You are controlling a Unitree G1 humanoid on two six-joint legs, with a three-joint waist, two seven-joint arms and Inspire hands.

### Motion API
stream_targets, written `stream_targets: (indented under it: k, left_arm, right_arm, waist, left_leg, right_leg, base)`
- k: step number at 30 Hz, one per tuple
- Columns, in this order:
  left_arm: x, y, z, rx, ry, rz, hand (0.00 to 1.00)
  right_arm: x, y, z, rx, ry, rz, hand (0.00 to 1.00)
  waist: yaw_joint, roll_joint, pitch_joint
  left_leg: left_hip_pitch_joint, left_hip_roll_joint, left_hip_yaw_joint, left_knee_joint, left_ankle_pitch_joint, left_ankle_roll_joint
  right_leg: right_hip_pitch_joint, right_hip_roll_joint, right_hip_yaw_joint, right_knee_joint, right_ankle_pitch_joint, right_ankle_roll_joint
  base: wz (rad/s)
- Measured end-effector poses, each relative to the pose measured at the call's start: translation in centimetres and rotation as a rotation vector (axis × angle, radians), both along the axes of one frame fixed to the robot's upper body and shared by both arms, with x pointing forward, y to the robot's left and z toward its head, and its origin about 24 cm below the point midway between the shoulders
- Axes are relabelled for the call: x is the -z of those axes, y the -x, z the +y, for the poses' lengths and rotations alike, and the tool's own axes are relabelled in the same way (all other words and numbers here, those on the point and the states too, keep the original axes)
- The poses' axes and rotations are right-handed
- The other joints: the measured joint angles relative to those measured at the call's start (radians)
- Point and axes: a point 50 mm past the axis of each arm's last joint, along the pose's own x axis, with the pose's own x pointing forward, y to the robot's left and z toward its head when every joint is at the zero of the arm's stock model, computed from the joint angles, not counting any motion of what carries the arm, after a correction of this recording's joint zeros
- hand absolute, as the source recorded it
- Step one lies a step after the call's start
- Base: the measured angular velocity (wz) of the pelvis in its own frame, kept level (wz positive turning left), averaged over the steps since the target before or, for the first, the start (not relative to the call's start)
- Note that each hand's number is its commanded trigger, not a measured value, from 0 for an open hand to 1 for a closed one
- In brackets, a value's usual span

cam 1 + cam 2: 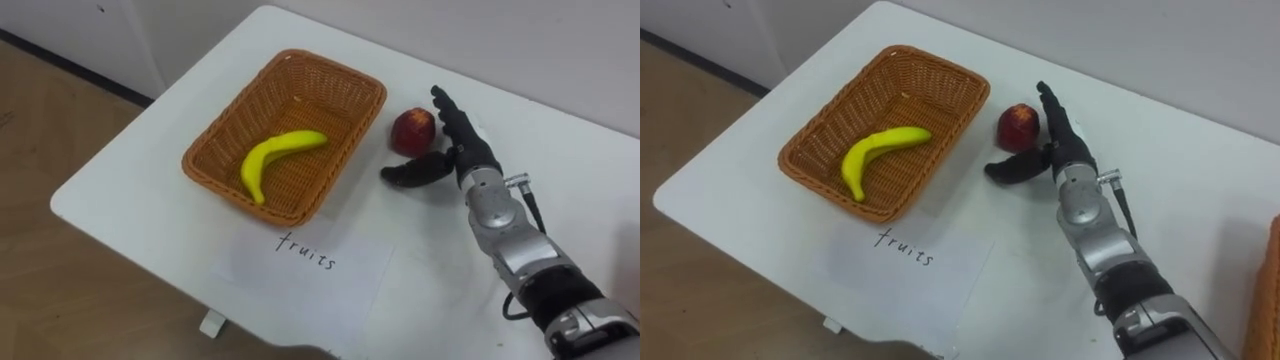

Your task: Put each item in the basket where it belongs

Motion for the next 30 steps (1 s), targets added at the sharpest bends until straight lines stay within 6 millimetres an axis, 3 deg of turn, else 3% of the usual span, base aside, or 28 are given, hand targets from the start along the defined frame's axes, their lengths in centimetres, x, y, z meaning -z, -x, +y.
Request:
stream_targets:
  k: [10, 24, 26, 27, 30]
  left_arm:
    - [-0.05, -0.52, -0.37, 0.038, 0.009, -0.013, 0.00]
    - [0.15, -0.62, -0.55, 0.052, 0.038, 0.011, 0.00]
    - [0.19, -0.58, -0.61, 0.055, 0.050, 0.018, 0.00]
    - [0.19, -0.59, -0.62, 0.055, 0.051, 0.018, 0.00]
    - [0.21, -0.73, -0.65, 0.058, 0.060, 0.020, 0.00]
  right_arm:
    - [-0.30, -0.24, -0.21, 0.035, 0.011, -0.024, 0.00]
    - [-0.94, -0.69, -0.28, 0.014, 0.025, -0.029, 0.00]
    - [-0.94, -0.69, -0.34, 0.010, 0.026, -0.027, 0.53]
    - [-0.94, -0.70, -0.36, 0.006, 0.026, -0.024, 1.00]
    - [-0.99, -0.74, -0.31, -0.012, 0.033, -0.020, 1.00]
  waist:
    - [0.001, -0.006, 0.0027]
    - [0.006, 0.003, 0.0079]
    - [0.006, 0.003, 0.0082]
    - [0.007, 0.003, 0.0082]
    - [0.010, 0.003, 0.0080]
  left_leg:
    - [-0.021, -0.001, -0.008, 0.010, 0.000, 0.000]
    - [-0.029, -0.001, -0.012, 0.013, 0.001, -0.002]
    - [-0.029, -0.001, -0.012, 0.013, 0.001, -0.002]
    - [-0.029, 0.000, -0.012, 0.013, 0.001, -0.002]
    - [-0.030, 0.001, -0.008, 0.012, 0.001, -0.002]
  right_leg:
    - [-0.016, 0.000, -0.008, 0.004, 0.000, -0.001]
    - [-0.028, -0.001, -0.008, 0.015, 0.001, -0.001]
    - [-0.028, -0.001, -0.007, 0.014, 0.001, -0.001]
    - [-0.028, -0.001, -0.007, 0.014, 0.001, -0.001]
    - [-0.031, 0.000, -0.007, 0.014, 0.001, -0.001]
  base:
    - [0.01]
    - [0.01]
    - [0.00]
    - [0.00]
    - [-0.03]
